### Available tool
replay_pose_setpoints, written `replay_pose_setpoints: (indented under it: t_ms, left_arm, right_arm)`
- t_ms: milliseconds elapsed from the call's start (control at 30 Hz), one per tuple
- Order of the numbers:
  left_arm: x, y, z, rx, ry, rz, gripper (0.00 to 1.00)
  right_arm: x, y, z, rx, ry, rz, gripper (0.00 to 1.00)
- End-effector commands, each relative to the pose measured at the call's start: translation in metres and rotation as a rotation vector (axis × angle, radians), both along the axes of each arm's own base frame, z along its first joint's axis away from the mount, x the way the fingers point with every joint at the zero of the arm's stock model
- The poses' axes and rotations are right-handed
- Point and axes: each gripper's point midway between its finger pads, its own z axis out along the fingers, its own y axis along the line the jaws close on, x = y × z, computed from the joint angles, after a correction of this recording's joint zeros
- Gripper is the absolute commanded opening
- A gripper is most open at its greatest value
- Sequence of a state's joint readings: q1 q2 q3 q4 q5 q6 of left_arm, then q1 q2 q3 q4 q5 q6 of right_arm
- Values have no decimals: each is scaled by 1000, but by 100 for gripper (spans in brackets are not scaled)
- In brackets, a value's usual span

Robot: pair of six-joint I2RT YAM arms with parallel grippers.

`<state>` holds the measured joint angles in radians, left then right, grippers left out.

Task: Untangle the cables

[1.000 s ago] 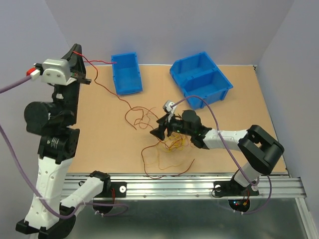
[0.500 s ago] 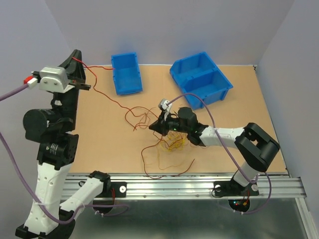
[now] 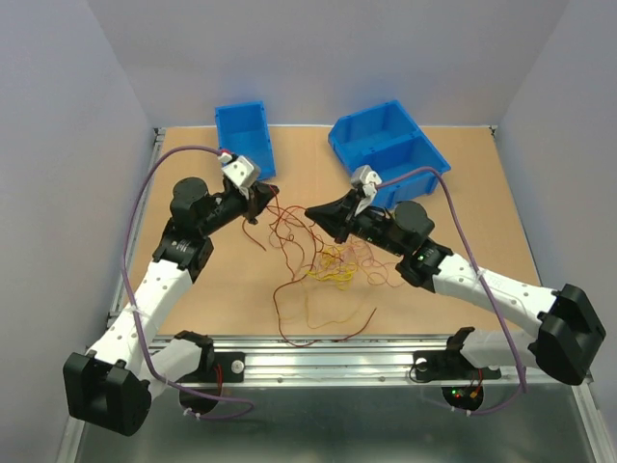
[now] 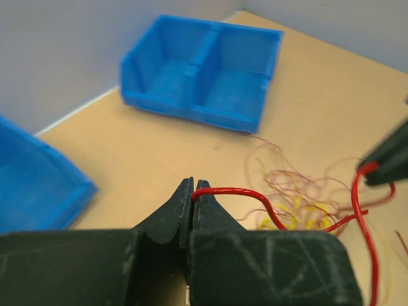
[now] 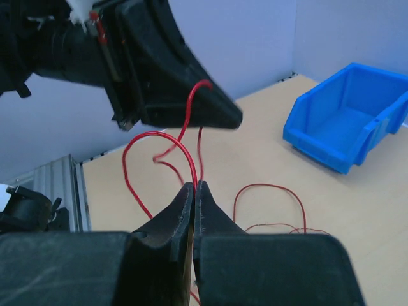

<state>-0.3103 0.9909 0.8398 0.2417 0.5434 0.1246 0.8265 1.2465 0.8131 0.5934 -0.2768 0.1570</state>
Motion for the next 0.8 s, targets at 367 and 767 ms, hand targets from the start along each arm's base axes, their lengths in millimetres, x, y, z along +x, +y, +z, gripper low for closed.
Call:
replay_pose_setpoints:
  t_ms: [367,767]
  left_arm:
    - [-99,-49,0,-29,-116,-652,33]
    - [-88,-59,-15,-38,-65,-676,43]
  right_arm:
    - [0,2,55,63,-40,-4,1]
    - [-14,21,67,106,-29,130,1]
